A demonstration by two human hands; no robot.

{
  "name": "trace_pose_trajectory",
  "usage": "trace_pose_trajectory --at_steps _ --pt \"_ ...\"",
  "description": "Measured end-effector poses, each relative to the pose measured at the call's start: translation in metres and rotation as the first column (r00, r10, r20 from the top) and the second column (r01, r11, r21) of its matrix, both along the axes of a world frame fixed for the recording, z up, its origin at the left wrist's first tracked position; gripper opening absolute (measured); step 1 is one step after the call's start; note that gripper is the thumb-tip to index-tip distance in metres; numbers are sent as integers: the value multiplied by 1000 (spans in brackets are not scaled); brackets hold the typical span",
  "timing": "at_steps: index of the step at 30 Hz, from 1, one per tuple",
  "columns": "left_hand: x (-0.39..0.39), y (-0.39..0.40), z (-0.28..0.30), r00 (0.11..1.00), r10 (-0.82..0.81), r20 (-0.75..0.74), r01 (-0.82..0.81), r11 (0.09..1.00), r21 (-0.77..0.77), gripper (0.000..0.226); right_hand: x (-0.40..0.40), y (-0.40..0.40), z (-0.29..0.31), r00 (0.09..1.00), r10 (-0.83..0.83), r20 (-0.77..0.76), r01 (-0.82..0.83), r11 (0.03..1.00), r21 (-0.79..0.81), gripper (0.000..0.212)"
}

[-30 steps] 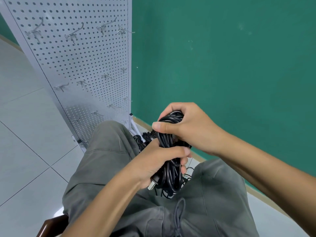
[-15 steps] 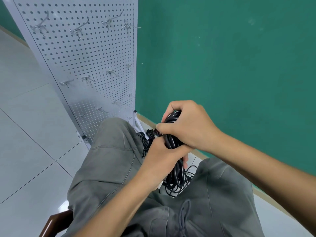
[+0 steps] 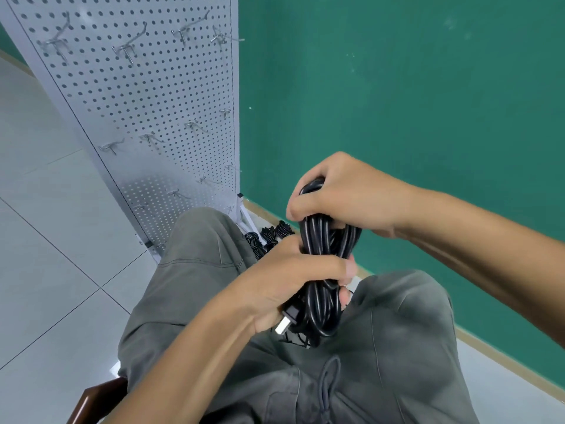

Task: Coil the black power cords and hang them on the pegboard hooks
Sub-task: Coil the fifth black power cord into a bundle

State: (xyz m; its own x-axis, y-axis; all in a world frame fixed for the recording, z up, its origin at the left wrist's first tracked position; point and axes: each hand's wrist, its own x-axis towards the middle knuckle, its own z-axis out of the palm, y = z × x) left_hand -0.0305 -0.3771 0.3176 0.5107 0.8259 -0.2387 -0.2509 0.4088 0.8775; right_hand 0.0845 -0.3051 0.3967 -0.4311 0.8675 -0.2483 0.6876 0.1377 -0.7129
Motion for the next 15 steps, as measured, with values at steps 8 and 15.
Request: trace_pose_trajectory --at_steps 8,15 --pt "-17 1 -7 910 69 408 12 981 -193 15 24 4 -39 863 -7 -505 -242 872 -425 80" --pt "-27 8 -13 886 96 454 34 963 -269 11 40 -4 -79 851 30 -524 -270 881 -389 63"
